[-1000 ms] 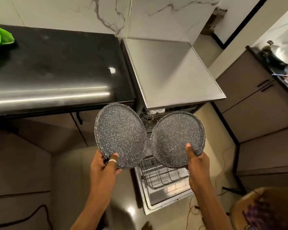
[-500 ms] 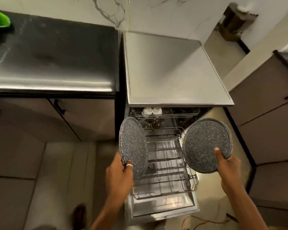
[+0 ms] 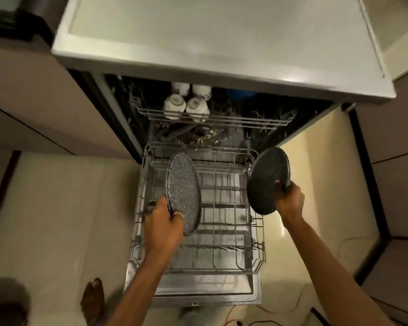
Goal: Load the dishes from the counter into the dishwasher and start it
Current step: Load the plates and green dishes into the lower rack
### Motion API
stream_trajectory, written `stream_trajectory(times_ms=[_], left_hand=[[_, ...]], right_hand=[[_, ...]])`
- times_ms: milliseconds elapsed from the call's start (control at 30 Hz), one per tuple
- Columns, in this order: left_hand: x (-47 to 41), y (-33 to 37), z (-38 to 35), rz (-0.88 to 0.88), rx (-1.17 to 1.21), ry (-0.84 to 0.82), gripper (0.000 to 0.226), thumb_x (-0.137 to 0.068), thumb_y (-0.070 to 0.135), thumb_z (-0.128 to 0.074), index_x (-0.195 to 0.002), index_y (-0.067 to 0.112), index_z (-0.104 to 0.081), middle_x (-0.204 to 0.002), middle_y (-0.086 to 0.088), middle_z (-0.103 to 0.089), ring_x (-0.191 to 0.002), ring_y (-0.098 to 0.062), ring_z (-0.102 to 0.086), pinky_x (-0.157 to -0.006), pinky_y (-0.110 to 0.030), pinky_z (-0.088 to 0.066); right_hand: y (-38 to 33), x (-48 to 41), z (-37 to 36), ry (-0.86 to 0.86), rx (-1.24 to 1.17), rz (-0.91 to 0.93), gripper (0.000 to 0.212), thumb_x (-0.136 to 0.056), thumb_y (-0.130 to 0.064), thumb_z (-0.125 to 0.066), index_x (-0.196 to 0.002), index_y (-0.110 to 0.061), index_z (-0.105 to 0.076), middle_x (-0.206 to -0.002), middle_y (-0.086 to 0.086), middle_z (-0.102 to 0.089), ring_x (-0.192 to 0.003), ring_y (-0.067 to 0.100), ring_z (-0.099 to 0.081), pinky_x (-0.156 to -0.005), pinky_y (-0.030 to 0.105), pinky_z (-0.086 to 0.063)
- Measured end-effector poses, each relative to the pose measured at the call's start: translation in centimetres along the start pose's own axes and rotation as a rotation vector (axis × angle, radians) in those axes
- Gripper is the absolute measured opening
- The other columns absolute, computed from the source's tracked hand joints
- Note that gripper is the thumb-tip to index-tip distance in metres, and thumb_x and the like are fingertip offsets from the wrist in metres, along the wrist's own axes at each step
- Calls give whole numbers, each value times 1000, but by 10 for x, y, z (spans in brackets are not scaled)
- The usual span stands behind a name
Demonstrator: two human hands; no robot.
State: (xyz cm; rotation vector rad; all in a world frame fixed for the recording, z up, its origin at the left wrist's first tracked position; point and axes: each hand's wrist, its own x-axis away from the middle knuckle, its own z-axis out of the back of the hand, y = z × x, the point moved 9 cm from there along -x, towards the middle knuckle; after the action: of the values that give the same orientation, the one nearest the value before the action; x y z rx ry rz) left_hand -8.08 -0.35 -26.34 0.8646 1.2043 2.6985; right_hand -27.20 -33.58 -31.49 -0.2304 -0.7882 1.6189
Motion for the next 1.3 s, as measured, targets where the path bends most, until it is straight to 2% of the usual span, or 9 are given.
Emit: stream_trajectory(times_ms=[167, 267, 400, 567, 667, 800, 933, 1167, 1300], left_hand=[[-36, -19, -47, 8, -44, 13, 32, -93, 5, -58, -124, 12, -63, -99, -9, -72, -83, -28, -69, -67, -35, -57], [-49, -28, -71, 29, -56, -4, 34, -96, 5, -57, -128, 12, -58, -101, -7, -71, -73, -16, -66, -53, -21, -49], [-58, -33, -100, 1, -63, -36, 33, -96, 2, -54, -128, 11, -57, -102, -5, -70, -69, -4, -62, -45, -8, -44], [-60, -37, -121, 7, -94, -48, 24, -96, 3, -56, -119, 8, -60, -92, 0, -68, -65, -12, -66, -47, -19, -53], [-59, -41, -125, 15, -107, -44, 18, -97, 5, -57, -114, 6, -59, -83, 5, -63, -64, -14, -66, -47, -17, -51], [-57, -48, -132, 28, -117, -77, 23, -98, 7, -58, -121, 6, -59, -84, 2, -64, -64, -15, -68, -47, -17, -52], [-58, -53, -134, 49, -101, -85, 21, -98, 6, -57, -119, 8, -58, -85, -2, -67, -59, -19, -68, -43, -27, -54], [-63, -54, -139, 46, -140, -89, 16, -99, 9, -55, -115, 4, -58, -82, -6, -66, -55, -16, -62, -39, -13, -43], [-65, -47, -145, 20, -117, -111, 23, -99, 8, -53, -121, 8, -57, -89, -3, -68, -61, -14, -65, -44, -13, -46]], right_hand=[[25, -56, -42, -32, 42, 1, 32, -103, -25, -52, -122, -3, -64, -109, 15, -70, -91, 36, -67, -73, 44, -58], [36, -78, -63, -59, 69, 22, 31, -103, -25, -51, -122, -4, -64, -112, 16, -70, -93, 36, -68, -78, 50, -61], [52, -100, -80, -64, 75, 17, 29, -103, -22, -52, -122, -4, -63, -110, 15, -69, -91, 31, -66, -78, 44, -60], [62, -112, -79, -59, 52, 51, 28, -102, -20, -52, -122, -3, -64, -108, 11, -69, -92, 32, -69, -78, 49, -62], [55, -113, -76, -40, 54, 111, 29, -102, -21, -50, -122, -2, -63, -108, 9, -69, -90, 30, -68, -74, 47, -63], [40, -116, -78, -11, 81, 168, 32, -104, -24, -49, -125, -3, -62, -111, 13, -71, -90, 32, -68, -72, 47, -63], [35, -118, -92, -59, 127, 160, 30, -104, -23, -49, -121, -2, -62, -108, 14, -71, -87, 32, -67, -72, 47, -61], [51, -114, -129, -158, 170, 70, 30, -106, -20, -45, -123, -3, -62, -114, 15, -69, -86, 25, -61, -71, 34, -51], [63, -115, -133, -187, 115, 0, 33, -103, -27, -52, -126, -5, -58, -118, 13, -68, -90, 26, -62, -74, 36, -54]])
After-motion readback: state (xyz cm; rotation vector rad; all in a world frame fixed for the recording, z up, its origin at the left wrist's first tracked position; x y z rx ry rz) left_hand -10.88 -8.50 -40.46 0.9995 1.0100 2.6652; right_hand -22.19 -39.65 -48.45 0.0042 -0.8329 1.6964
